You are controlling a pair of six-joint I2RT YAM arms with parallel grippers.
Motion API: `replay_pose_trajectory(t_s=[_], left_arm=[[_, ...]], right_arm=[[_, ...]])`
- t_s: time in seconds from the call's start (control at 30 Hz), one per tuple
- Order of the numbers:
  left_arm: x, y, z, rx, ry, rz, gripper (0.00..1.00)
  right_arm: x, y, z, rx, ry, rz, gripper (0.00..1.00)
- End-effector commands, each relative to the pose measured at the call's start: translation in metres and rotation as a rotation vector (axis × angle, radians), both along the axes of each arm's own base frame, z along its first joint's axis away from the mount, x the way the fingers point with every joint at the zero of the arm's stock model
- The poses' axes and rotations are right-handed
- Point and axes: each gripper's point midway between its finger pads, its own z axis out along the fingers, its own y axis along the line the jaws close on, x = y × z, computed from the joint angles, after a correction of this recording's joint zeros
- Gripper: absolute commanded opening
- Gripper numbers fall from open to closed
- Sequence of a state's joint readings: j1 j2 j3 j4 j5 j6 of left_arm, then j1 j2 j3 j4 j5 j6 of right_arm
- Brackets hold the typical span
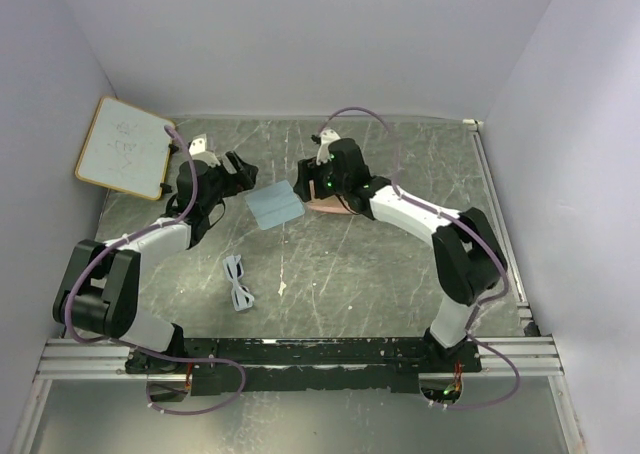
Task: Organize the sunglasses
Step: Adjust the sunglasses case at the center of the board, then pick up the glasses cleaning cloth from the center of the board.
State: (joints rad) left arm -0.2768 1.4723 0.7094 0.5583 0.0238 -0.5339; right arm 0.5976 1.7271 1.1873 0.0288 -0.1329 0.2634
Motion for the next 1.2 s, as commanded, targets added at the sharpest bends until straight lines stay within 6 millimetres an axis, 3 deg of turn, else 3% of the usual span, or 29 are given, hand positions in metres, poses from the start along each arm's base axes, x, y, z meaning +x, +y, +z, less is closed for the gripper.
replay_pose_trajectory(t_s=[0.0,0.27,0.43,0.87,0.97,1.07,1.17], left_arm=[[-0.004,0.015,-0.025,0.013,0.102,0.088,0.97],[-0.010,0.020,-0.064,-0.020,0.171,0.076,0.92],[-0.008,0.017,-0.094,-0.038,0.244,0.038,0.81],[0.010,0.008,-0.118,-0.015,0.286,0.000,0.78],[0.016,0.006,-0.123,-0.004,0.299,-0.008,0.72],[0.018,0.003,-0.127,-0.003,0.305,-0.024,0.56],[0.020,0.002,-0.130,-0.001,0.314,-0.028,0.56]], right_arm=[[0.012,0.014,-0.012,-0.048,0.005,0.059,0.67],[0.038,0.029,-0.041,-0.088,0.026,0.093,0.66],[0.053,0.036,-0.058,-0.111,0.052,0.111,0.61],[0.071,0.043,-0.080,-0.133,0.073,0.127,0.60],[0.071,0.042,-0.079,-0.125,0.071,0.128,0.61],[0.074,0.041,-0.076,-0.119,0.063,0.123,0.61],[0.079,0.043,-0.079,-0.122,0.070,0.124,0.60]])
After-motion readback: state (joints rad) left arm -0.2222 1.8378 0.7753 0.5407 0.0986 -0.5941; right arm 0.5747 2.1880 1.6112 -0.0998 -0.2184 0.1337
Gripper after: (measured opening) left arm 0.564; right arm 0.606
